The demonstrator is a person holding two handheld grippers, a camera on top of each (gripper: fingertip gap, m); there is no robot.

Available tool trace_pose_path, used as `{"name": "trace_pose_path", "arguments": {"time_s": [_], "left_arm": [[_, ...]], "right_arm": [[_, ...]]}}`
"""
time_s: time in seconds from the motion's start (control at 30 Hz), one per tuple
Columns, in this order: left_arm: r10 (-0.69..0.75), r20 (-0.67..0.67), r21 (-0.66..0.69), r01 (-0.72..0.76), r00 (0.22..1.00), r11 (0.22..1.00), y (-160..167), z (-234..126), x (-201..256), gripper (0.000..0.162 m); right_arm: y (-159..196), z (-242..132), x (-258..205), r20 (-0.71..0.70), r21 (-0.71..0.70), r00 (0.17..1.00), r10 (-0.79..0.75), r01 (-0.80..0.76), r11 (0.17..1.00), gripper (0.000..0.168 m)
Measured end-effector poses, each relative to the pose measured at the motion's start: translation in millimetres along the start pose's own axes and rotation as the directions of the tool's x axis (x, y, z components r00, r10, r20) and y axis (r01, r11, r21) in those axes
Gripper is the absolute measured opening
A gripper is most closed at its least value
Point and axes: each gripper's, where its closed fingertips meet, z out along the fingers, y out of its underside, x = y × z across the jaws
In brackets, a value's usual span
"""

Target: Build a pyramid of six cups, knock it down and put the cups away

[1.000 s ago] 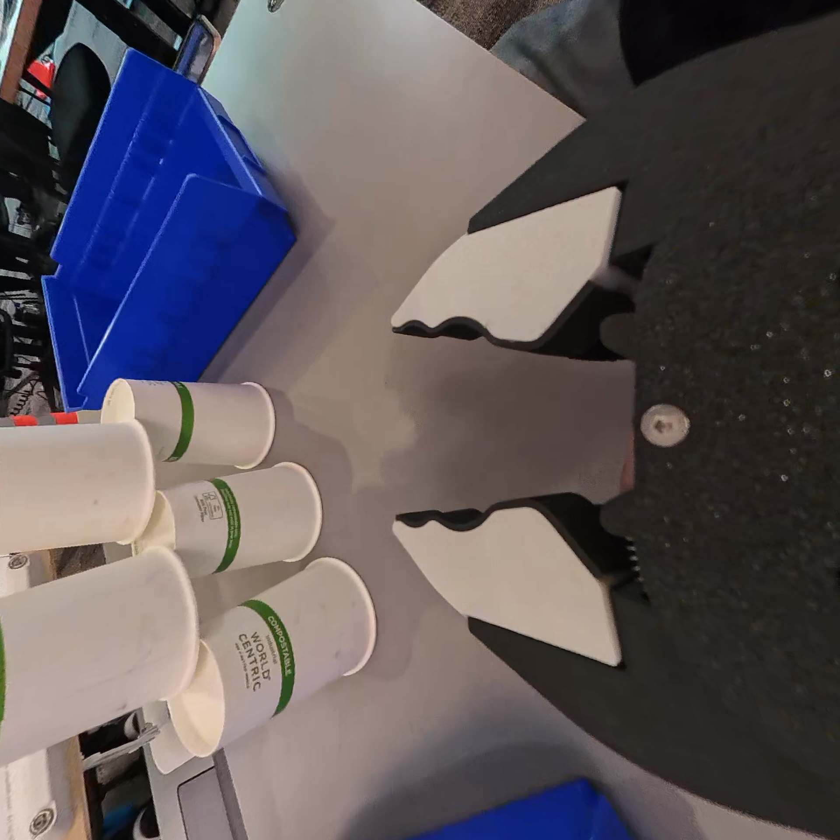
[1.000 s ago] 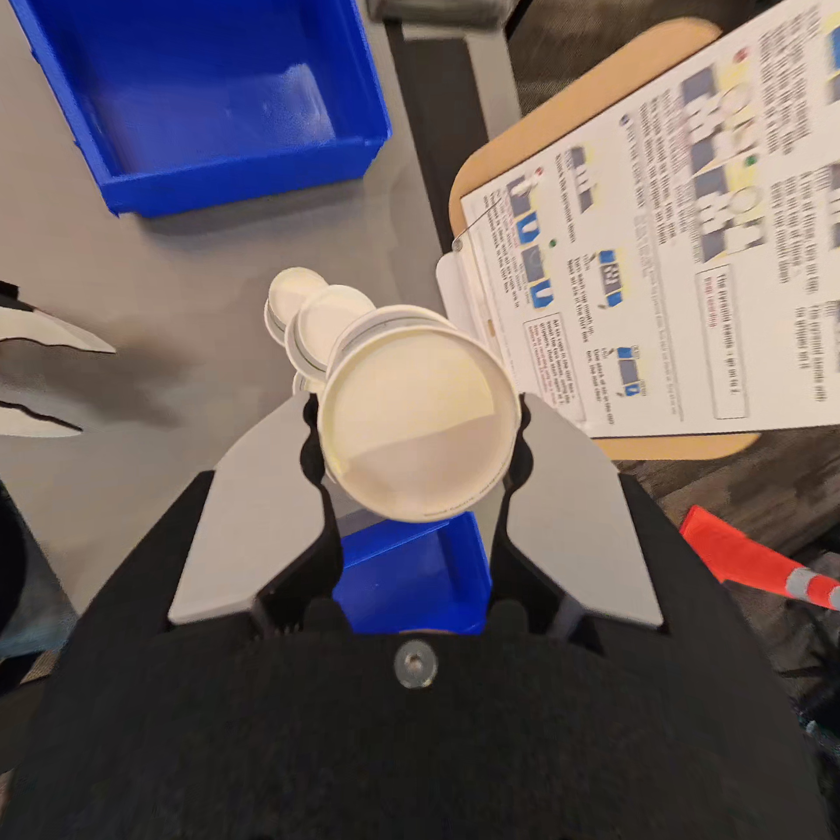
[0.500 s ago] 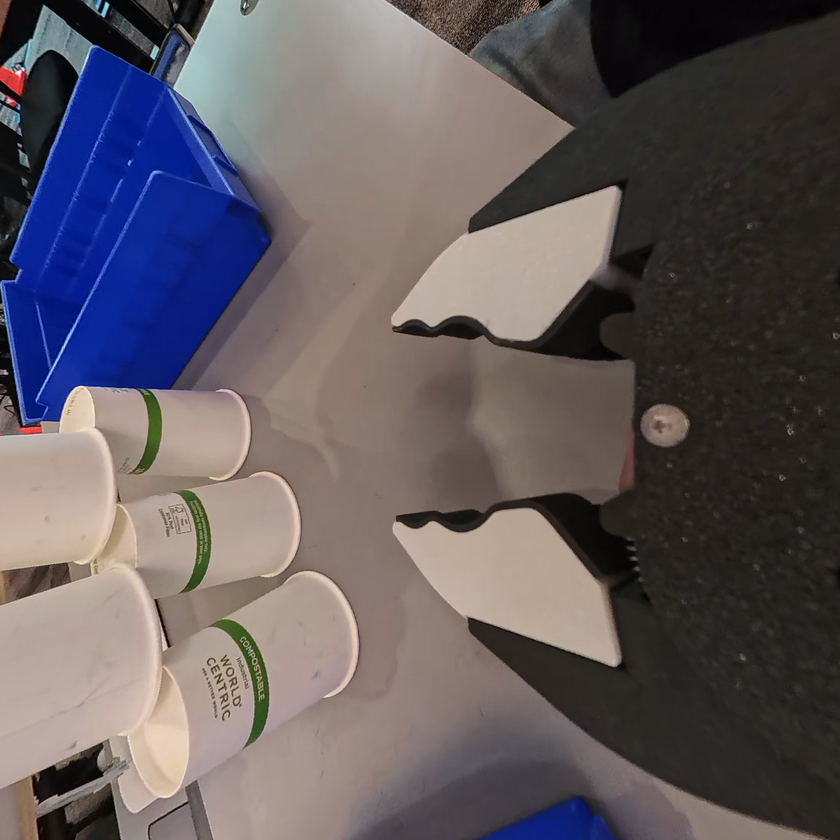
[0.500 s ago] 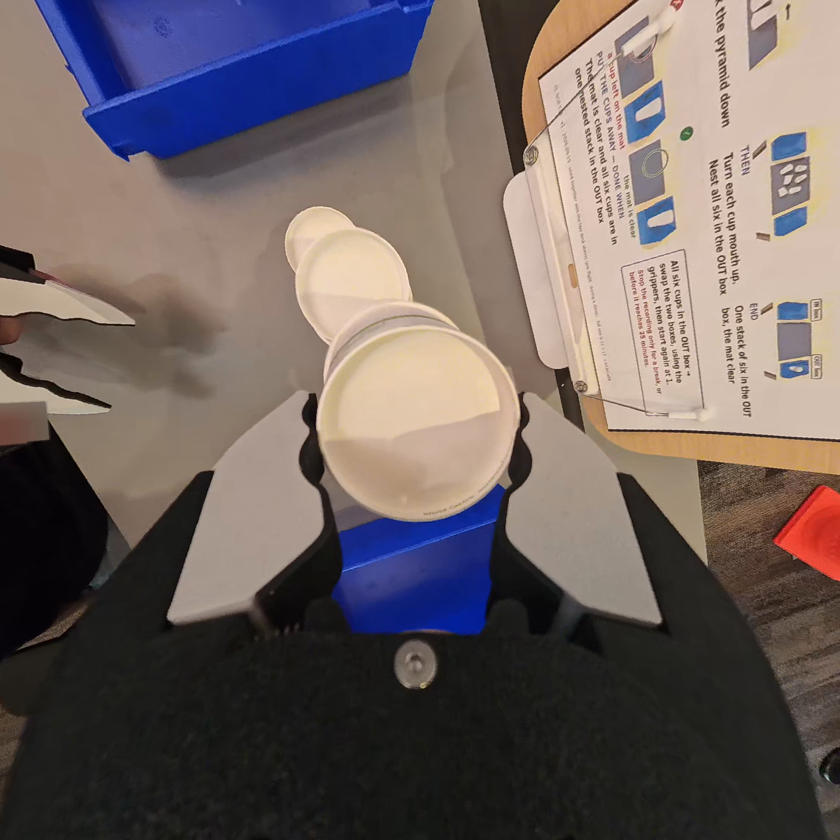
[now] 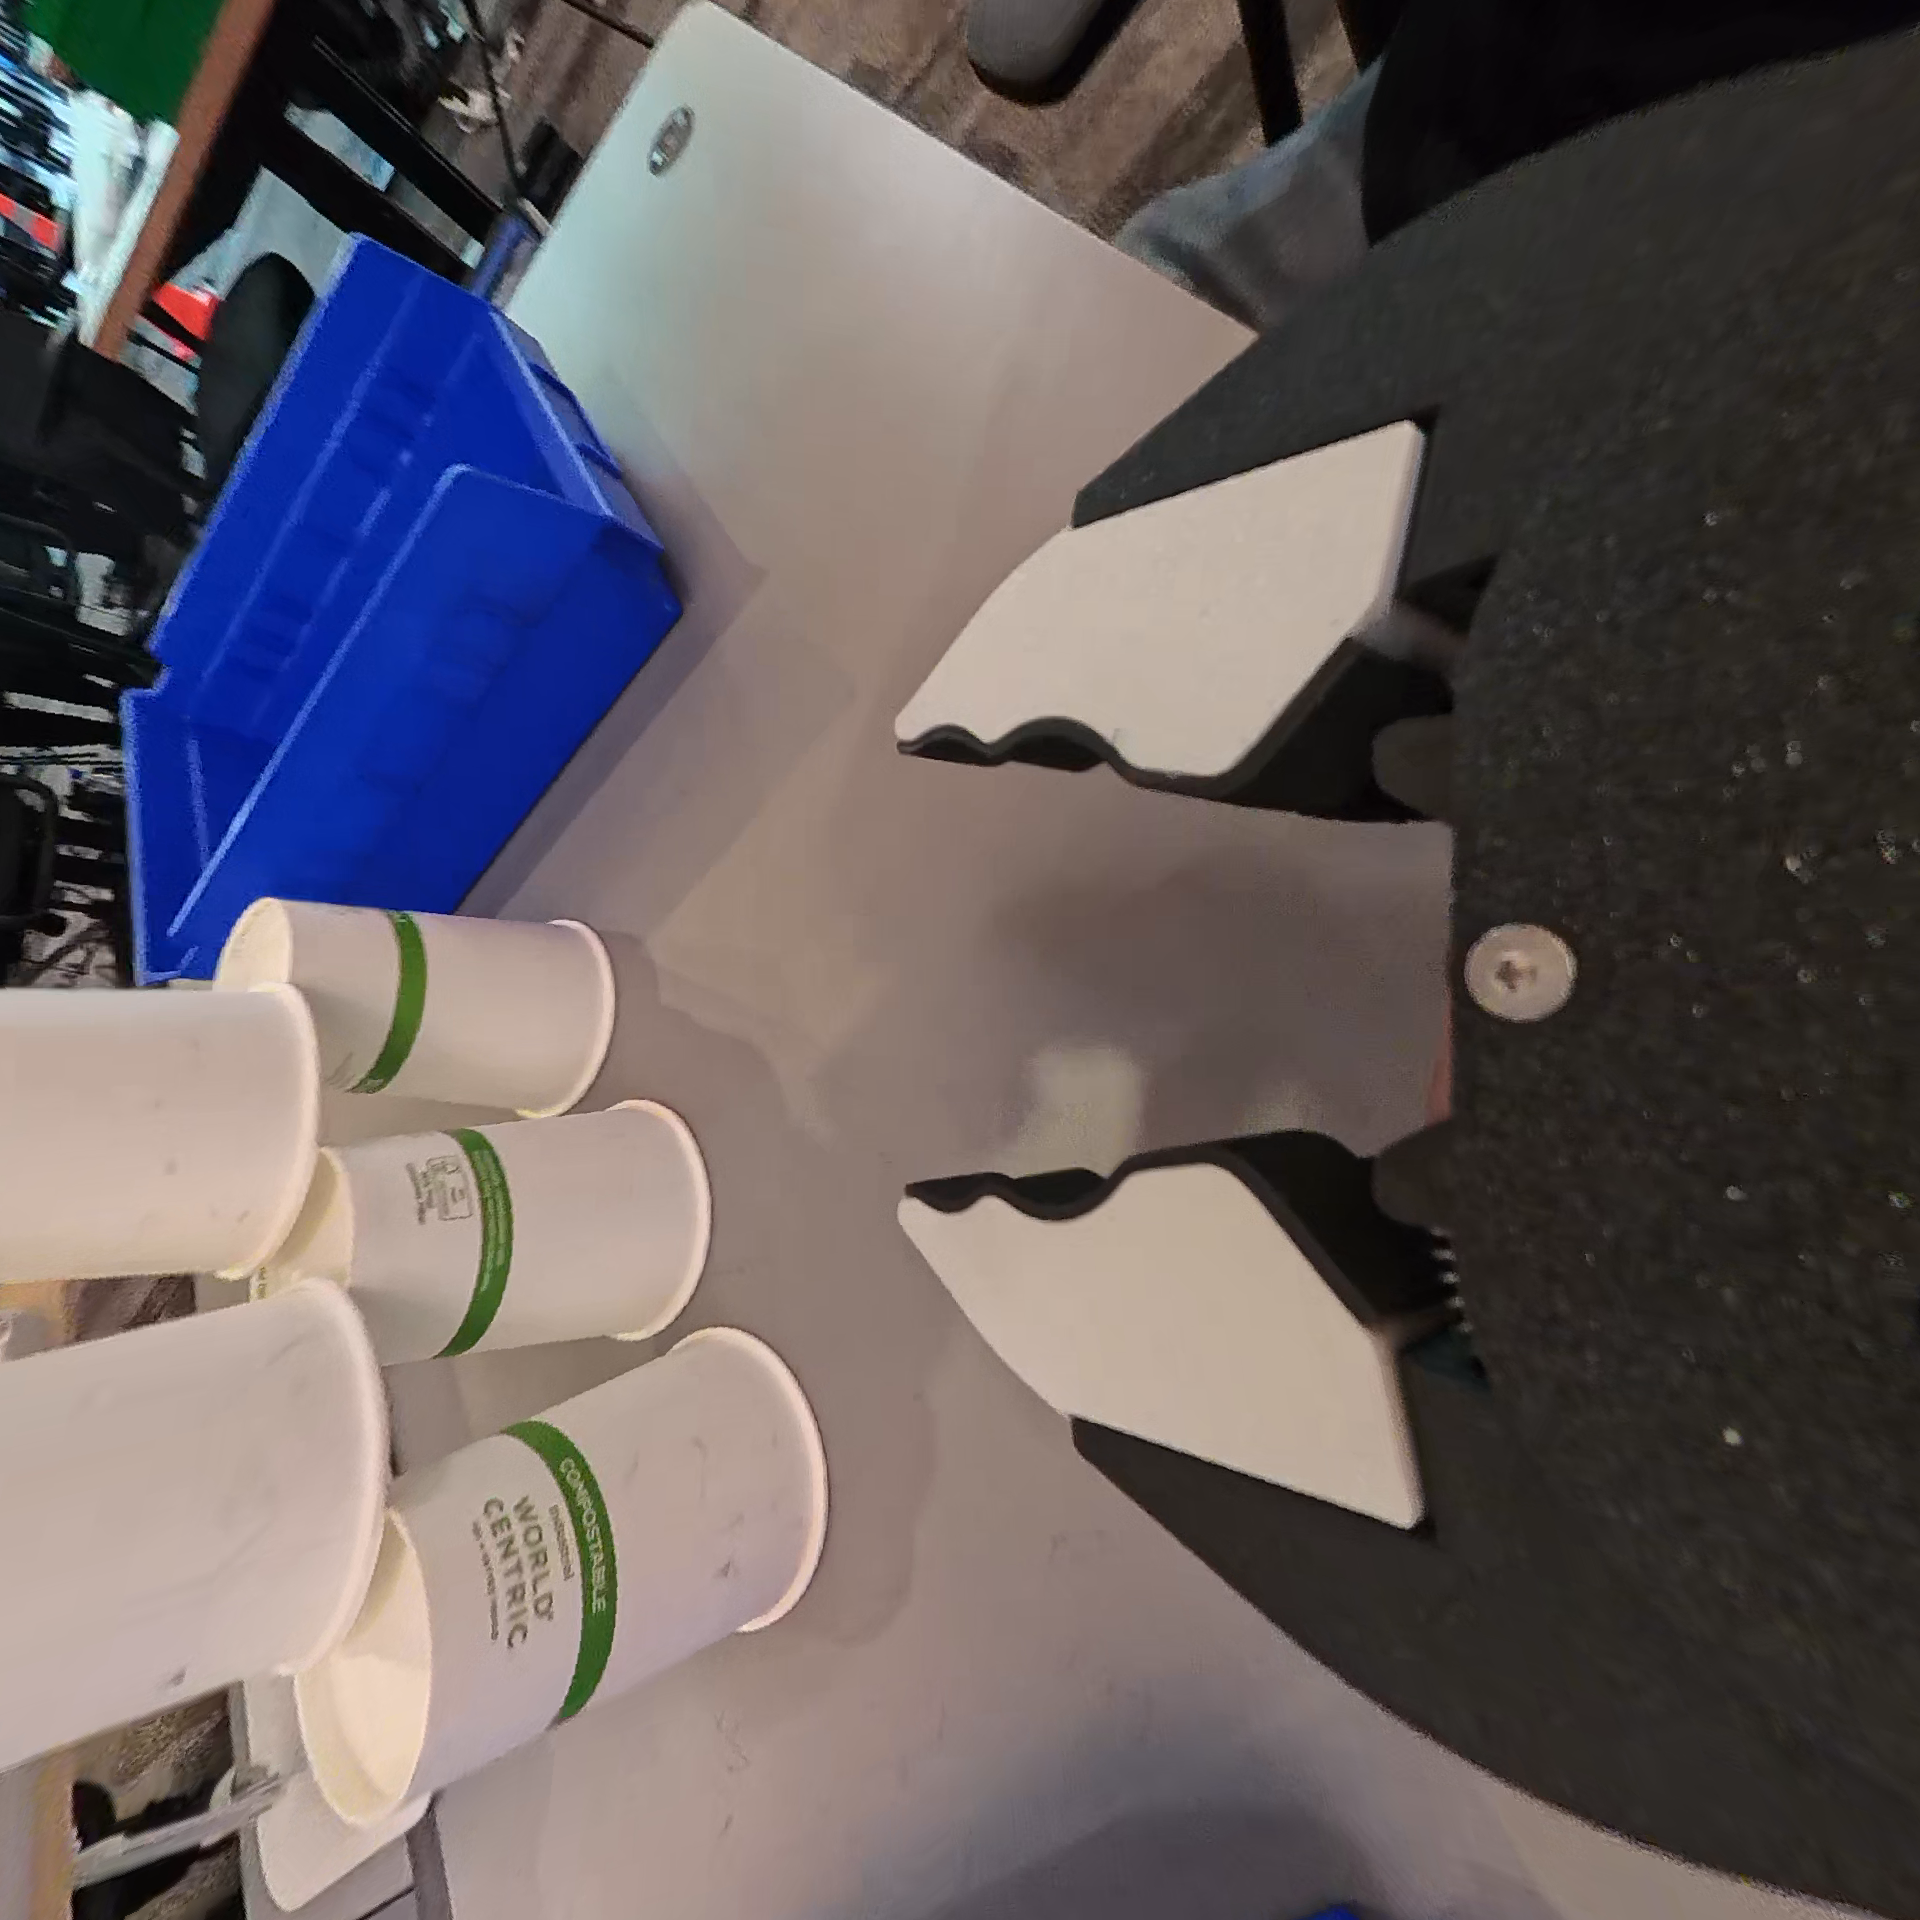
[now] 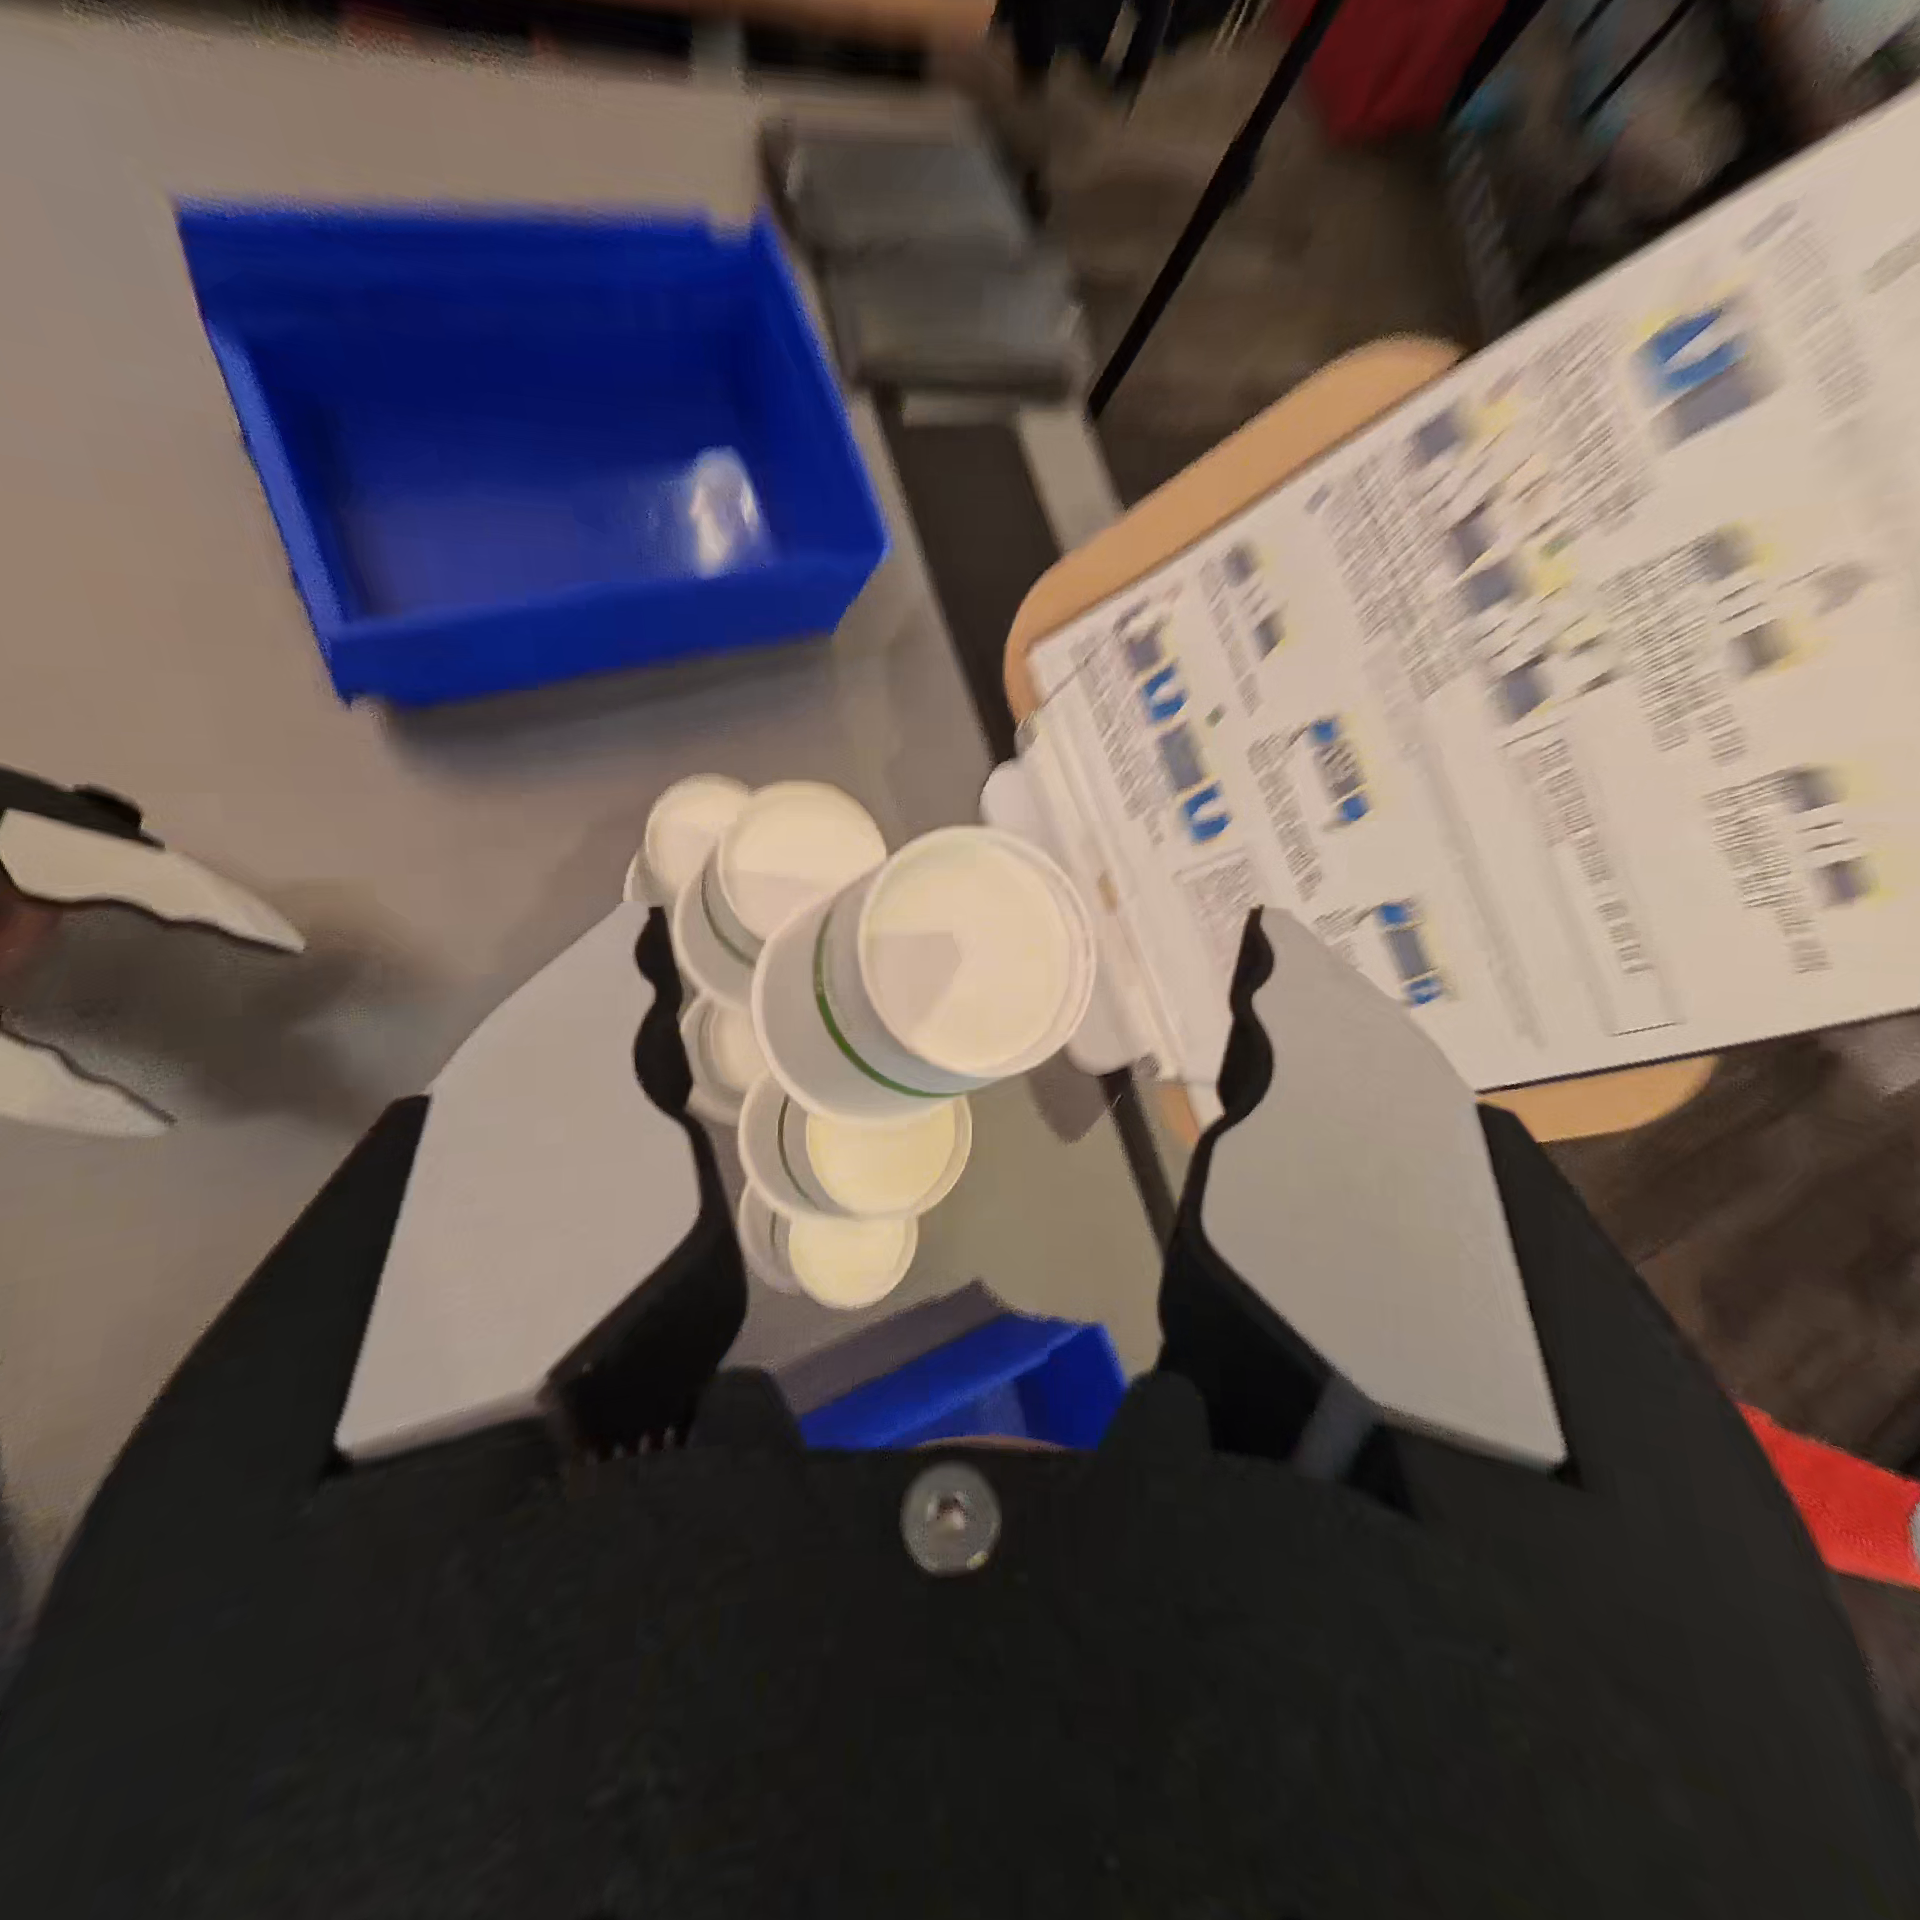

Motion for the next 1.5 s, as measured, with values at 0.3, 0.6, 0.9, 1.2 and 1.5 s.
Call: {"name": "trace_pose_path", "arguments": {"time_s": [0.3,0.6,0.9,1.2,1.5], "left_arm": [[-0.021,0.143,0.14,0.0,0.989,0.99,-31,-25,-30,0.073],[-0.074,0.216,0.061,0.062,0.974,0.996,1,-17,-24,0.074],[0.027,0.199,0.115,-0.051,0.98,0.992,15,-23,-33,0.072],[-0.015,0.17,0.118,-0.005,0.985,0.993,17,-18,-36,0.07],[0.01,0.189,0.109,-0.032,0.982,0.993,19,-19,-32,0.07]], "right_arm": [[102,-97,-117,-0.21,0.675,0.823,0.528,-0.268,0.687,0.089],[246,15,-214,-0.18,0.551,0.694,0.697,-0.515,0.656,0.089],[263,33,-228,-0.232,0.536,0.684,0.692,-0.504,0.677,0.084],[265,38,-231,-0.241,0.523,0.688,0.684,-0.502,0.689,0.085],[267,37,-228,-0.235,0.524,0.687,0.687,-0.506,0.685,0.085]]}}
